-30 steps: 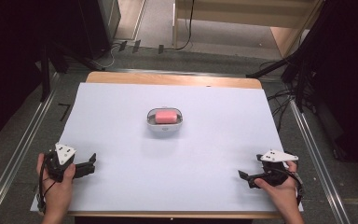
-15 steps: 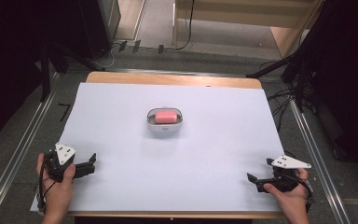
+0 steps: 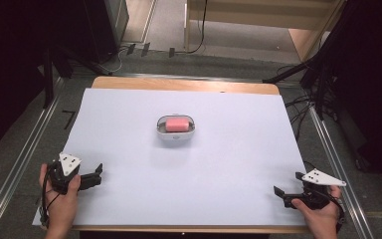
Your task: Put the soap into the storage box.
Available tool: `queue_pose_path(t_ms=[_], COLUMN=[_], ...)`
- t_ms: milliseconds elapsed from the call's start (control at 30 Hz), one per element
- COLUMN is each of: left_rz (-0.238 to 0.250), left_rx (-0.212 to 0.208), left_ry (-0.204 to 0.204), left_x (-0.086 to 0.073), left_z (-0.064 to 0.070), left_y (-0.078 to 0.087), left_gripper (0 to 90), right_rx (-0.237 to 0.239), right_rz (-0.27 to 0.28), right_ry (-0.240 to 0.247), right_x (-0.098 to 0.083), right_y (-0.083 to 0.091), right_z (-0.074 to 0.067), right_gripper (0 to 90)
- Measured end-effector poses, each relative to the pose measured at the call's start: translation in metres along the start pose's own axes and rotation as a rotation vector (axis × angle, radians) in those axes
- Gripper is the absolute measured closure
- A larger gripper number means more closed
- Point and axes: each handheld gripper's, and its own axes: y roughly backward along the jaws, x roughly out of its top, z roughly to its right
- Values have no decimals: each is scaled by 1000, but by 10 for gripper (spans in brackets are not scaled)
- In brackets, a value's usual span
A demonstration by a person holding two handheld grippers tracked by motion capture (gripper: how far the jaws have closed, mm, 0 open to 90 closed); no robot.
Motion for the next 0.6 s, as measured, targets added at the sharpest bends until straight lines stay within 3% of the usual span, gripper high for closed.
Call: queue_pose_path(t_ms=[300,367,600], left_rz=[0,0,-7], left_rx=[-1,-2,-3], left_ry=[1,0,-2], left_x=[0,0,0], left_z=[0,0,0], left_y=[0,0,-1], left_gripper=[0,0,0], right_rx=[-44,-42,-71], right_rz=[26,59,80], right_ry=[-24,-53,-84], right_x=[-8,-11,-14], right_y=[7,9,10], right_z=[8,11,13], right_gripper=[0,0,0])
